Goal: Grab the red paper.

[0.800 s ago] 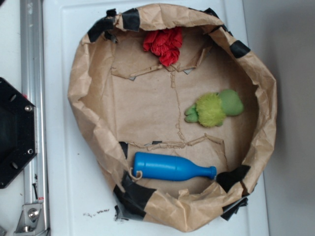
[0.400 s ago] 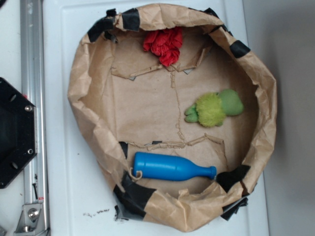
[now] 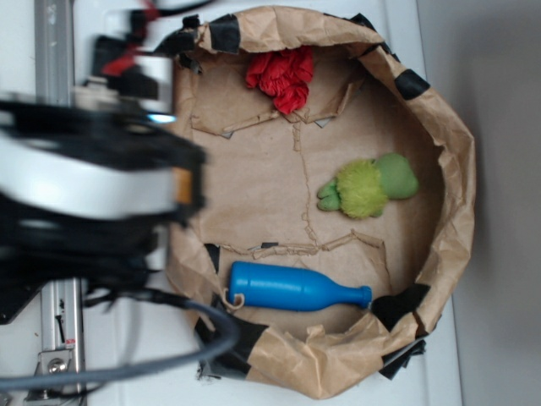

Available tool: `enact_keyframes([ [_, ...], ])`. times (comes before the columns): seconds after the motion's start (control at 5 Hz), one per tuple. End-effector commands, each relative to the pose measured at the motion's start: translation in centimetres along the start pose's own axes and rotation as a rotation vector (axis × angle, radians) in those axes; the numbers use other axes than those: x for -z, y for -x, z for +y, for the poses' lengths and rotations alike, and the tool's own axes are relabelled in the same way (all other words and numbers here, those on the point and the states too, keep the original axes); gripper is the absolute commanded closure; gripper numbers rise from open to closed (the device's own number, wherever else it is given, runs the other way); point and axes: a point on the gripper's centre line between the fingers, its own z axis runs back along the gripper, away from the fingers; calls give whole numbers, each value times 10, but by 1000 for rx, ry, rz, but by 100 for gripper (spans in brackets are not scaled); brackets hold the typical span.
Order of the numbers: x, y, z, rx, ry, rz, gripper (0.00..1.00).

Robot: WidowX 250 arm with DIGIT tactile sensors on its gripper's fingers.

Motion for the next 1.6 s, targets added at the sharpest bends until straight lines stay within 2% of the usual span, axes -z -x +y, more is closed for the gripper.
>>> enact_keyframes([
  [0.0, 12, -68, 26, 131, 88, -216, 0],
  [0.4, 12, -68, 26, 131, 88, -216, 0],
  [0.6, 27, -67, 28, 288, 109, -194, 0],
  [0.8, 65, -59, 35, 554, 182, -122, 0],
  [1.0, 71, -53, 37, 765, 153, -110, 0],
  [1.2, 99, -52, 44, 944, 47, -52, 0],
  [1.4, 112, -50, 43, 1090, 23, -36, 0],
])
